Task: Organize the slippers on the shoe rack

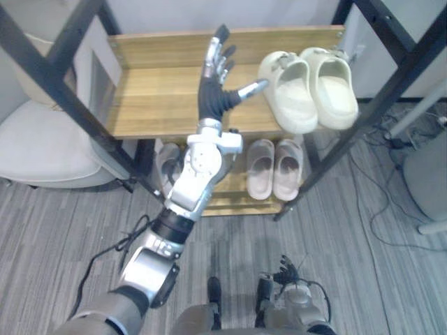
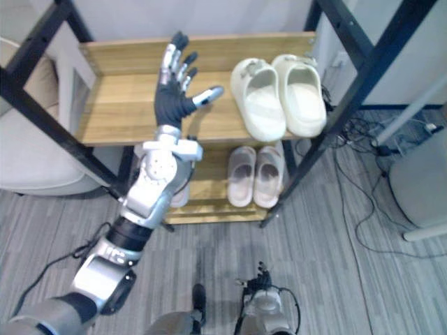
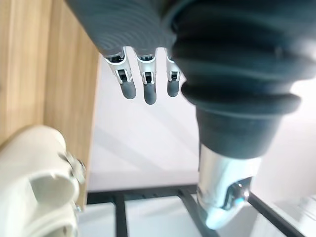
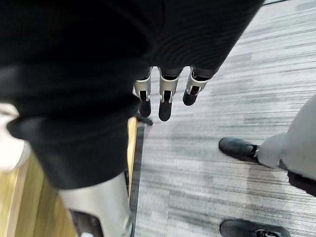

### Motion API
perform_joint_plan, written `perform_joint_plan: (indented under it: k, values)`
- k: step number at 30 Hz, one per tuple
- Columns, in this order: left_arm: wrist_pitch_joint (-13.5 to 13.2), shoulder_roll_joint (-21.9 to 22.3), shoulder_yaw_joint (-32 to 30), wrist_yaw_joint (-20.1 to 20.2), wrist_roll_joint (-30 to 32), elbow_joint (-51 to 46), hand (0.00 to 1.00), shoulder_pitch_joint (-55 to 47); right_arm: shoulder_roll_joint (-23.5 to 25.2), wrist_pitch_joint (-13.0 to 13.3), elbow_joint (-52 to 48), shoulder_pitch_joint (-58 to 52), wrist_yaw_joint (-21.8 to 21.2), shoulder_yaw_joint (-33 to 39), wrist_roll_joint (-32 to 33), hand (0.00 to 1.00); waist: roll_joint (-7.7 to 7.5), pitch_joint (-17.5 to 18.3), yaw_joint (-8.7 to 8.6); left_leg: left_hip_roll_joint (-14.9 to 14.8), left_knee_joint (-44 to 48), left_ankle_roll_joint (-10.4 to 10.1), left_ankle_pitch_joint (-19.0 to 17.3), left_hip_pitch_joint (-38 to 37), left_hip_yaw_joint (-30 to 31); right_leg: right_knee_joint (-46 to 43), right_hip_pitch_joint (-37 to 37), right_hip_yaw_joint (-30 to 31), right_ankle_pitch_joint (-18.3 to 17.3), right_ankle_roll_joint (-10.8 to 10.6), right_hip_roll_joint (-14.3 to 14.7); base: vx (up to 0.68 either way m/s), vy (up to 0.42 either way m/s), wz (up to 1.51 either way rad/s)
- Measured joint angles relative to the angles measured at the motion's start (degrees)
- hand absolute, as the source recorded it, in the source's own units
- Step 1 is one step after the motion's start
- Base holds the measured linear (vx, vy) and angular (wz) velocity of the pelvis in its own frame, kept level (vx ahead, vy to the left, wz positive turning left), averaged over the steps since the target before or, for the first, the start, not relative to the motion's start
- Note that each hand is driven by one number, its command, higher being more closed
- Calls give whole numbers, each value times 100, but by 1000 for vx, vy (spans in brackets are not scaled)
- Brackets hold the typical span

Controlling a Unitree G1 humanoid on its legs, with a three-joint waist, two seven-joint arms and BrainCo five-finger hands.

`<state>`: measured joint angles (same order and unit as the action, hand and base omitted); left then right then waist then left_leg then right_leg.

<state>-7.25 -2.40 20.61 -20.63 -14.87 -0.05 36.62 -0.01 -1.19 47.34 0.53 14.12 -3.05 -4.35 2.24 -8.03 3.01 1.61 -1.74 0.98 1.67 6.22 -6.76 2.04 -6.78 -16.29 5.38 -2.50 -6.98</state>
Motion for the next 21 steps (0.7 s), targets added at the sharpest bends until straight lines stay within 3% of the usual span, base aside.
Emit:
perform_joint_plan:
  k: [4, 5, 10, 13, 14, 21]
  values:
    - [-99, 156, 426, 414, -351, -301, 0, -964, -1, -34, 128, -36, -29, -79, -11, 0, 167, 126, 46, -5, 11, -51, -34, -201, 214, -41, 288, -198, -132, -11, -7, 44, -1, 25]
    - [-101, 160, 634, 684, -560, -337, 0, -1379, -13, -39, 156, -45, -52, -175, -18, 0, 226, 178, 60, -21, 40, -97, -67, -262, 262, -78, 369, -252, -189, -3, -3, 26, -15, 19]
    - [-70, 237, 941, 1241, -678, -179, 0, -2439, -5, -63, 399, -87, -69, -200, -38, 0, 276, 259, 45, -70, 84, -140, -97, -471, 432, 38, 729, -450, -235, -1, 57, 26, -28, 18]
    - [62, 210, 929, 1461, -670, 546, 0, -3154, -3, -56, 462, -144, -75, -214, -192, 0, 177, 376, 56, -126, 86, -214, -146, -681, 512, 307, 1087, -531, -192, 15, 165, 10, -74, 10]
    - [162, 204, 844, 1554, -645, 1205, 0, -3455, -28, -46, 643, -53, -76, -208, -237, 0, 156, 422, 64, -177, 83, -234, -150, -734, 526, 340, 1108, -539, -193, 17, 218, -18, -65, 2]
    - [421, 180, 179, 1712, 15, 3674, 0, -3802, -72, -28, 1063, -71, -102, -168, -237, 0, 57, 378, 21, -227, 82, -288, -138, -854, 726, 347, 1272, -660, -252, 47, 303, -15, -30, 8]
